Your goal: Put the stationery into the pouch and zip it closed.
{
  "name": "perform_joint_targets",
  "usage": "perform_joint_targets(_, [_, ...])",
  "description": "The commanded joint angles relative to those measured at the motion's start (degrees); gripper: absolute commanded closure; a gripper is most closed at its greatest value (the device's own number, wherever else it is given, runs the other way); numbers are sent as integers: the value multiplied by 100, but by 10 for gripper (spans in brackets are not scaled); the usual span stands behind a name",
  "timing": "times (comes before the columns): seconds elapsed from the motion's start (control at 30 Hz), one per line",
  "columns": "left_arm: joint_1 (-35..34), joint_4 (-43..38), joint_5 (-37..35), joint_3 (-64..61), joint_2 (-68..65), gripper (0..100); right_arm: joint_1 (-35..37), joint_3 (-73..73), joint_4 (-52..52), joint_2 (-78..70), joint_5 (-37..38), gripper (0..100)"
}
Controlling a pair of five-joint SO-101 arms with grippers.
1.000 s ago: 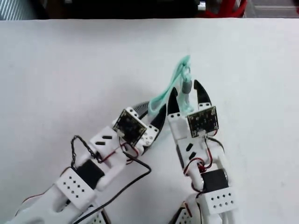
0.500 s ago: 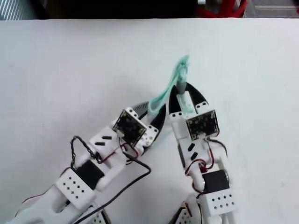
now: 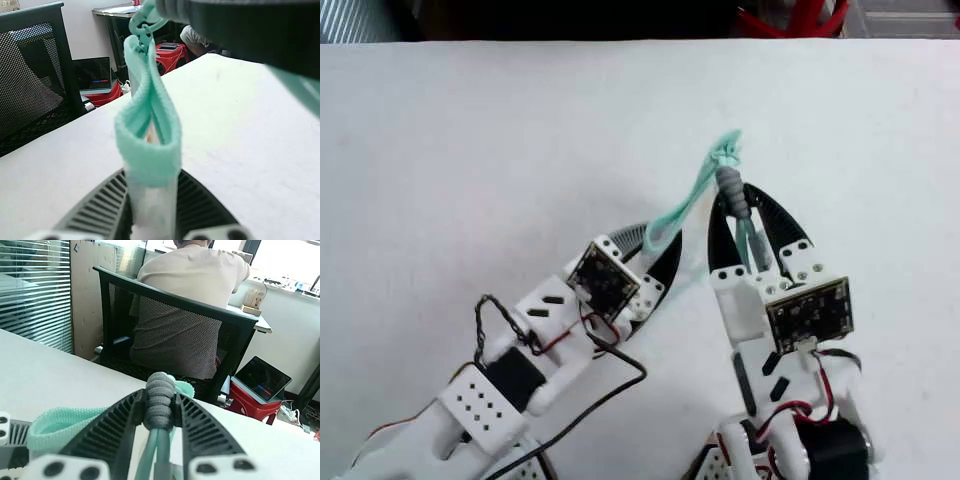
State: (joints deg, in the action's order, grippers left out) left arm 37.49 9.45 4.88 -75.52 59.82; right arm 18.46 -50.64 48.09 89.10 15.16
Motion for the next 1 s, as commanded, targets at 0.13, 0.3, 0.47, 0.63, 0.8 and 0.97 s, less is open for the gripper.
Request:
perform_joint_targets(0.13, [-13, 176, 18, -18, -207, 975, 1824, 2312, 2053, -857, 18, 979])
perform_joint_targets(0.3, [-13, 193, 9, -18, -207, 975, 2448, 2945, 2747, -1666, -176, 979])
perform_joint_targets(0.47, [-48, 211, 9, -18, -207, 975, 2062, 3473, 2738, -1956, 158, 979])
perform_joint_targets(0.63, [-198, 220, 0, -18, -207, 975, -48, 3349, 2343, -2000, 62, 975])
perform_joint_targets(0.8, [-163, 220, 0, -18, -207, 975, -690, 1336, 1182, -1938, -633, 844])
perform_joint_targets(0.97, [-198, 211, 18, -18, -207, 975, -356, 299, 611, -1235, -633, 752])
